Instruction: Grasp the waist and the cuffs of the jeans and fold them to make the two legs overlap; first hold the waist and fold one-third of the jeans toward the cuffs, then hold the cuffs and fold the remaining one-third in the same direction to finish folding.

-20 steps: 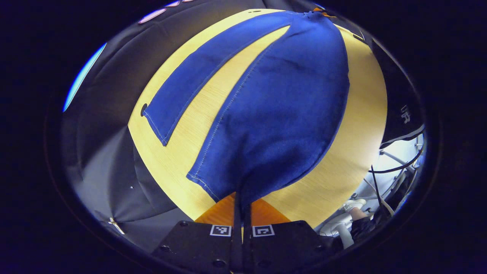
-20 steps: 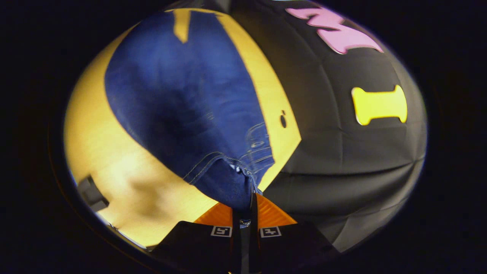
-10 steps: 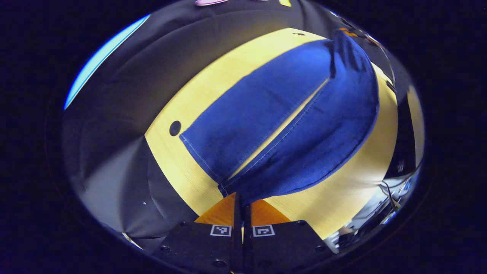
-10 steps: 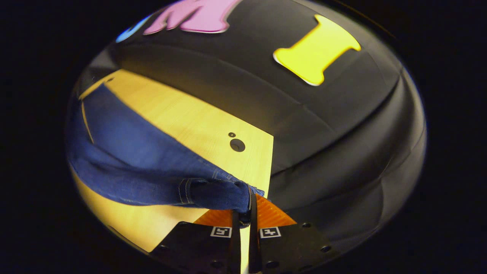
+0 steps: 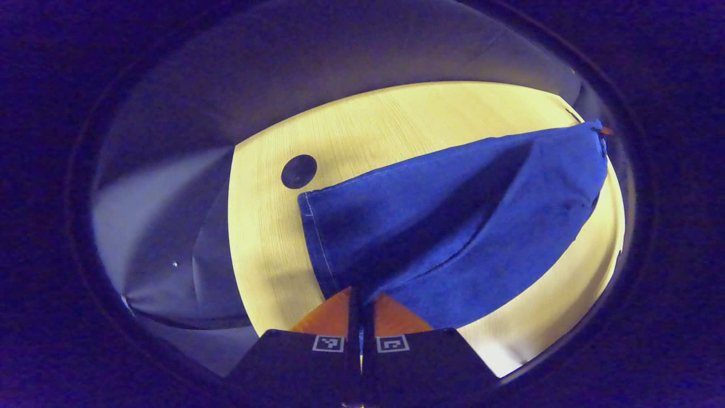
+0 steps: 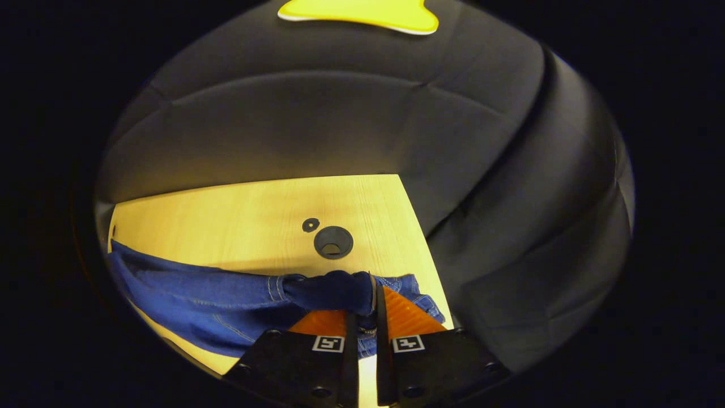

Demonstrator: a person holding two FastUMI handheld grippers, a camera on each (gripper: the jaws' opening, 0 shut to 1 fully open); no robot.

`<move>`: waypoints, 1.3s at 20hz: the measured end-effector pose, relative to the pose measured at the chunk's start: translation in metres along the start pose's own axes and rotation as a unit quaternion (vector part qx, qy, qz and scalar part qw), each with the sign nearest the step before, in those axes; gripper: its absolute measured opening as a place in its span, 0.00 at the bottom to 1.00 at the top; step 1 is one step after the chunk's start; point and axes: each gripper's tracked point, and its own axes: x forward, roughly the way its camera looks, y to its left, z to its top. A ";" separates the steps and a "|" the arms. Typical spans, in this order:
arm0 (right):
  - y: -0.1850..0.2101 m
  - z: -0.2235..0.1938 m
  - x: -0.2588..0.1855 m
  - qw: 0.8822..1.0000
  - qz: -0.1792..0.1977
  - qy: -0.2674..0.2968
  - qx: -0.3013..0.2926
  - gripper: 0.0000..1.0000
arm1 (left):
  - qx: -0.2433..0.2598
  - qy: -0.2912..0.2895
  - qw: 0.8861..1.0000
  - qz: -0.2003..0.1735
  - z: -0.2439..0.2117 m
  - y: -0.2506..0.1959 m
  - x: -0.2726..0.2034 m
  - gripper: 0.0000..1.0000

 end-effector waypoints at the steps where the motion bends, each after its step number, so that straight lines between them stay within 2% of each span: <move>1: 0.000 0.002 -0.011 1.000 -0.005 -0.001 -0.001 0.13 | -0.009 -0.019 1.000 -0.002 0.007 -0.005 0.001 0.10; 2: 0.003 0.004 -0.024 1.000 -0.007 0.000 0.003 0.31 | -0.017 -0.037 0.999 -0.009 0.011 -0.008 0.004 0.14; 5: 0.008 0.013 -0.064 0.998 0.005 -0.040 0.041 0.87 | -0.053 -0.106 0.993 -0.010 0.030 -0.016 -0.019 0.99; 6: 0.007 0.014 -0.081 0.997 0.008 -0.055 0.052 0.86 | -0.068 -0.142 0.987 -0.003 0.040 -0.014 -0.033 0.95; 7: 0.005 0.013 -0.087 0.995 0.006 -0.072 0.064 0.88 | -0.082 -0.183 0.980 0.005 0.051 -0.016 -0.052 0.98; 8: 0.007 0.011 -0.098 0.993 0.008 -0.087 0.080 0.95 | -0.096 -0.224 0.970 0.016 0.060 -0.014 -0.067 0.98; 9: 0.004 0.004 -0.114 0.991 0.011 -0.099 0.095 0.97 | -0.107 -0.258 0.960 0.030 0.068 -0.013 -0.086 0.98; 11: -0.001 -0.008 -0.138 0.987 0.007 -0.114 0.114 1.00 | -0.120 -0.311 0.942 0.048 0.073 -0.016 -0.118 0.98; 13: -0.004 -0.019 -0.145 0.983 -0.003 -0.124 0.135 1.00 | -0.133 -0.349 0.925 0.068 0.071 -0.015 -0.140 0.98; 15: -0.011 -0.032 -0.149 0.978 -0.010 -0.129 0.164 0.99 | -0.147 -0.381 0.910 0.070 0.065 -0.027 -0.157 0.98; 17: -0.024 -0.048 -0.145 0.970 -0.028 -0.125 0.208 0.99 | -0.167 -0.403 0.898 0.049 0.060 -0.055 -0.175 0.99; 19: -0.037 -0.057 -0.130 0.954 -0.039 -0.120 0.270 0.99 | -0.182 -0.405 0.895 0.031 0.049 -0.093 -0.189 0.98; 22: -0.058 -0.071 -0.108 0.946 -0.065 -0.104 0.300 0.98 | -0.203 -0.399 0.894 0.018 0.028 -0.129 -0.190 0.98; 26: -0.061 -0.063 -0.079 0.928 -0.049 -0.097 0.357 0.98 | -0.179 -0.363 0.914 0.002 0.014 -0.162 -0.173 1.00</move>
